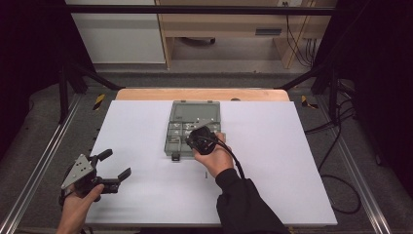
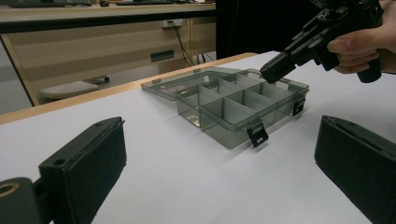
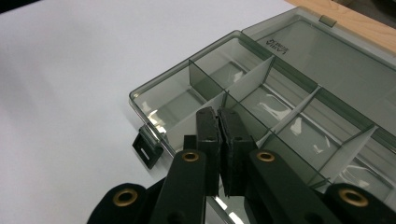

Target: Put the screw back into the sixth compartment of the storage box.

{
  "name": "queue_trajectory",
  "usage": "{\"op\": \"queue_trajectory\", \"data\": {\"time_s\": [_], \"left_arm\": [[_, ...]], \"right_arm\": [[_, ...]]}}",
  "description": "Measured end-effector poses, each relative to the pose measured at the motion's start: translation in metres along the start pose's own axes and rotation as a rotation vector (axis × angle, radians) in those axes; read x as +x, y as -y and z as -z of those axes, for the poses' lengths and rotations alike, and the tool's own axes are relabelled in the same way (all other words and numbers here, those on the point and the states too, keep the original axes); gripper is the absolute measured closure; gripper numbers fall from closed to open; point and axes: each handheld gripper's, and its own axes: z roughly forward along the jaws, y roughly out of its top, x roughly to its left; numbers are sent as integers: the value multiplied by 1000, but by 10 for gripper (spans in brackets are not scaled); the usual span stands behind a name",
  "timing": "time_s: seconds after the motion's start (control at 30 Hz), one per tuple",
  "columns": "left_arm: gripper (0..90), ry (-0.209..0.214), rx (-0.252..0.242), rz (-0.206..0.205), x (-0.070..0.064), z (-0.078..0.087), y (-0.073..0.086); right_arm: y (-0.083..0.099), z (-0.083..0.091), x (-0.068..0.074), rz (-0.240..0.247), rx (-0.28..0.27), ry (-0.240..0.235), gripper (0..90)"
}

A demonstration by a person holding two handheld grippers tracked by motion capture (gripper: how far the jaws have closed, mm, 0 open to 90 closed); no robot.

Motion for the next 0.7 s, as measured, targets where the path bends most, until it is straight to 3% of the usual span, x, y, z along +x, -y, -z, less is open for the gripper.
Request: {"op": "queue_trajectory", "data": {"time_s": [0.6,0.63,0.7], "left_arm": [[23,5,0,-2,0,-1,0],[22,5,0,-2,0,-1,0],[22,3,1,0,0,-1,0]], "right_arm": [[-1,-15,3,-4,77,-7,870],[-1,-16,3,13,81,-9,836],[-1,-15,4,-9,81,-1,769]]}}
